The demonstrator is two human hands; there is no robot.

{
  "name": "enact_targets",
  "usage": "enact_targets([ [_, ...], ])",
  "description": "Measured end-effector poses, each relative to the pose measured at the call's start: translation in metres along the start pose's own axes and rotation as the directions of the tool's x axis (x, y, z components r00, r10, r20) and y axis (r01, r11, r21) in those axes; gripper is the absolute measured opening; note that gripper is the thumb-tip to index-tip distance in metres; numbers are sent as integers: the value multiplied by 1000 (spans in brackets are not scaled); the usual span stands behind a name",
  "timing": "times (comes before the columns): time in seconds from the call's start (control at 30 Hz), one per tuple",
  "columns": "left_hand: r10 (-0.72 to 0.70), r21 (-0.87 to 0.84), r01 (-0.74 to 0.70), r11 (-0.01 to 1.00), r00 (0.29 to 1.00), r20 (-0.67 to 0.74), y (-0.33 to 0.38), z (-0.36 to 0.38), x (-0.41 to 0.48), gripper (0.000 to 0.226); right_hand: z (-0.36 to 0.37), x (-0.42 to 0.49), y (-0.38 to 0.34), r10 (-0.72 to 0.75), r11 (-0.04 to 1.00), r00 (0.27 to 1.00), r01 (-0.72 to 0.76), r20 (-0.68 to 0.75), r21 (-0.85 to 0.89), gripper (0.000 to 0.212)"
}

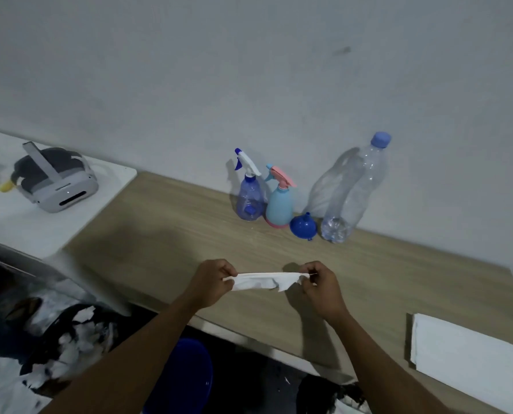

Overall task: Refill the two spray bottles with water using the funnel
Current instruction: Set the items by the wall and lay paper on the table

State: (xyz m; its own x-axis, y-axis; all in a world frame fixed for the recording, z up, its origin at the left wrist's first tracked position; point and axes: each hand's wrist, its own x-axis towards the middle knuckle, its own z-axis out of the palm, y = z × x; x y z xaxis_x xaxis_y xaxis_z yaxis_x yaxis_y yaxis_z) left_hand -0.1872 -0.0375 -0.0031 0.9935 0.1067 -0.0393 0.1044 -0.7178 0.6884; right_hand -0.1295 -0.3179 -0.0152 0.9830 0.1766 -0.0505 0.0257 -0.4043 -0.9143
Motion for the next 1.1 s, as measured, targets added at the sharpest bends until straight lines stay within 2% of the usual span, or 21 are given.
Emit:
enact_targets([
  [0.1,-104,-87,105,991,994,12,41,23,-34,34,-42,-36,12,54,996,998,-51,-44,80,25],
  [0.23,-217,-221,226,949,974,64,82,70,-91,28,-96,-98,44,129,985,991,-125,-29,119,21],
  [0.33,-249,-227,277,934,957,147,98,116,-136,24,-129,-154,82,187,976,982,-182,-35,118,19],
  [0.43,-278,-195,329,924,928,246,112,165,-174,35,-154,-214,123,262,964,964,-261,-39,44,25],
  [0.53,-319,-152,393,907,876,362,125,215,-198,15,-173,-260,158,346,938,935,-348,-77,-3,32],
  [0.7,-436,-131,552,824,763,477,138,295,-216,26,-187,-300,215,435,887,889,-450,-142,-105,43],
  [0.97,-405,-70,562,824,672,620,151,363,-214,68,-178,-310,248,480,873,877,-479,-7,-91,46],
  [1.07,-400,-20,565,825,607,687,145,375,-217,68,-174,-306,261,441,893,895,-432,58,-123,49],
  [1.1,-407,-33,573,819,621,670,144,377,-217,66,-172,-304,261,448,890,891,-438,69,-124,49],
])
